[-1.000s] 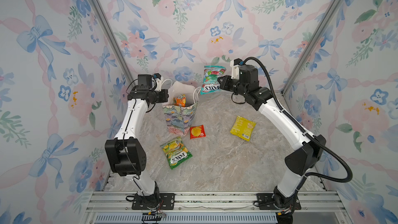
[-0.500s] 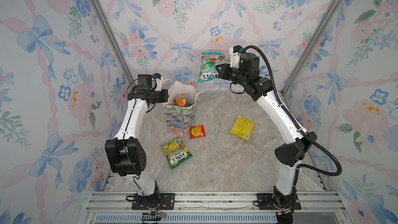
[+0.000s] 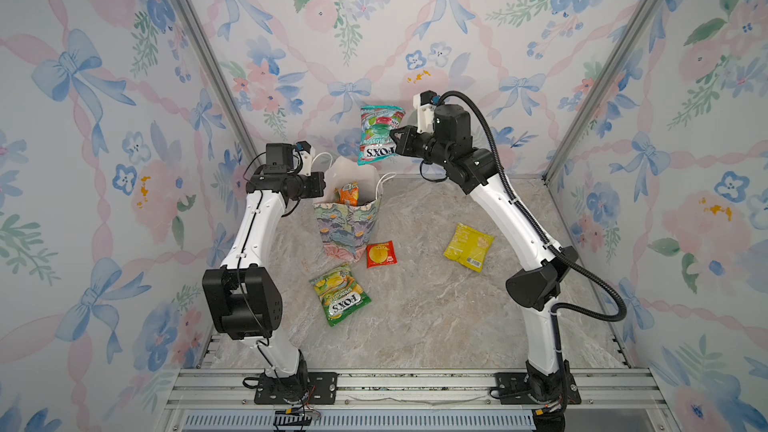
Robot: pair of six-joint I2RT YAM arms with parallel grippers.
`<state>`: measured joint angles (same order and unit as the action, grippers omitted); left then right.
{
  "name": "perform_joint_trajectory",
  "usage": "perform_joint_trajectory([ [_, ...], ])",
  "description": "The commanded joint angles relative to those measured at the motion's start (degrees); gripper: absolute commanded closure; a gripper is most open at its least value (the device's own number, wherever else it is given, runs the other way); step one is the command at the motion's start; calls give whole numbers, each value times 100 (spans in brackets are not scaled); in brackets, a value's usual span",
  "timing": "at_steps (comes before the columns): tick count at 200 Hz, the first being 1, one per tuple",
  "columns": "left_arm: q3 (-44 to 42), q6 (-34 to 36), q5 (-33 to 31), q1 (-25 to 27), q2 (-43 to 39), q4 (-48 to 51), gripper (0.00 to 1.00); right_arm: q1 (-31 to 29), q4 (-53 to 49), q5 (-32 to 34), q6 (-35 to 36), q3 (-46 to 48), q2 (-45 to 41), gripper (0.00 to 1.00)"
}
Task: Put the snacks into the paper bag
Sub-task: 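Carry the teal bag over the gift bag beside the left gripper, then lower the teal bag into the gift bag with the right gripper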
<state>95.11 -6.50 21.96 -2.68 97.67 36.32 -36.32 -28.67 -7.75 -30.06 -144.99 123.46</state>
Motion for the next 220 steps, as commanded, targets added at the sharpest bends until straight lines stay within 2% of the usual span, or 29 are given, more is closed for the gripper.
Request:
perform_joint_trajectory([
  [1, -80, 35, 63, -43, 59, 60, 100, -176, 67, -91, -152, -435, 198, 100],
  [61, -75, 44, 55, -40, 52, 60, 100, -470, 19, -244, -351, -432, 525, 100],
  [144, -79, 32, 72, -55, 34, 60, 100, -636, 591, -223, -504, 1052, -3, 100],
  [220, -80, 43, 63, -57, 23, 60, 100, -670, 669, -165, -773, 1500, -5, 100],
])
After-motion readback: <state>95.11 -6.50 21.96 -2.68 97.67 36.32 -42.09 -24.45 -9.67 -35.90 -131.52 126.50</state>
